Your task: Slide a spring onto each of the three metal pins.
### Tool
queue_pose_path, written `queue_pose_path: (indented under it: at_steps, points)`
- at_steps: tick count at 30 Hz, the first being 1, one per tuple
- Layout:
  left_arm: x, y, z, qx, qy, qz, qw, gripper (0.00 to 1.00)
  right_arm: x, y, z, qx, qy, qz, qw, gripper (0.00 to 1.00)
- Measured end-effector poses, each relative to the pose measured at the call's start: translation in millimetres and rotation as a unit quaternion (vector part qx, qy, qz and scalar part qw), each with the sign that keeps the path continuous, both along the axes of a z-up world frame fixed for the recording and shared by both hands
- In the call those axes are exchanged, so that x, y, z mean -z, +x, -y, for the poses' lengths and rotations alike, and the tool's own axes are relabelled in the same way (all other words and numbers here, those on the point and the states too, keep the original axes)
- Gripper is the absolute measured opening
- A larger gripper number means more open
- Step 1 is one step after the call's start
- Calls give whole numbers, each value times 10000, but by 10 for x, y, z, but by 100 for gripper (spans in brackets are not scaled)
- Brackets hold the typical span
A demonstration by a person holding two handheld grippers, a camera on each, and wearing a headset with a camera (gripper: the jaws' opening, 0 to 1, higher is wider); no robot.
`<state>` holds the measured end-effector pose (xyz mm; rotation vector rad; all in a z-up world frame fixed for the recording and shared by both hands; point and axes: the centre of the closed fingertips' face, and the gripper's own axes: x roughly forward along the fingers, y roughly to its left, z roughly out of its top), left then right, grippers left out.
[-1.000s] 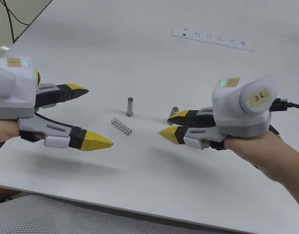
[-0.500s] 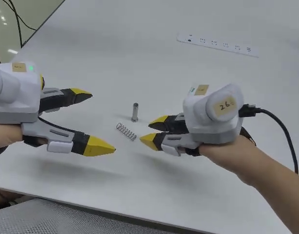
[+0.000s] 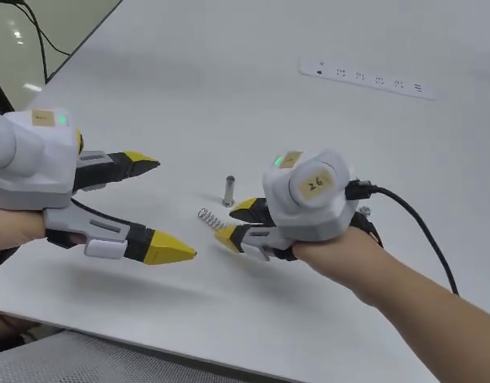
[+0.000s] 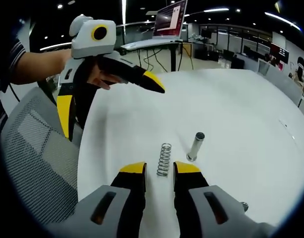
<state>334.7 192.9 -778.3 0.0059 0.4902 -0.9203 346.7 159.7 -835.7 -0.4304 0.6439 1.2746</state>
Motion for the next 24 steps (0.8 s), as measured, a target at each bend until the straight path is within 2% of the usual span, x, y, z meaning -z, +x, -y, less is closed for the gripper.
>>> queue_pose_path:
  at_steps: [11,16,17,20,24]
  points:
    - [-10,-18,26,24,-22,6,10000,93,179,11,-69,-6,-154,19,9999,17]
    - [-2,-33,27,25,-12,-28,10000,93,266,4,-43,-145,-320,185,9992,14]
    - [3,-38,27,30,-9,-37,10000,93,247,20,-53,-113,-238,229,9994,13]
    - [15,-46,27,39,17,-50,10000,92,253,35,-46,-111,-264,211,9994,8]
    - [4,-44,45,44,1,-43,10000,92,193,9,-33,-245,-262,295,9989,8]
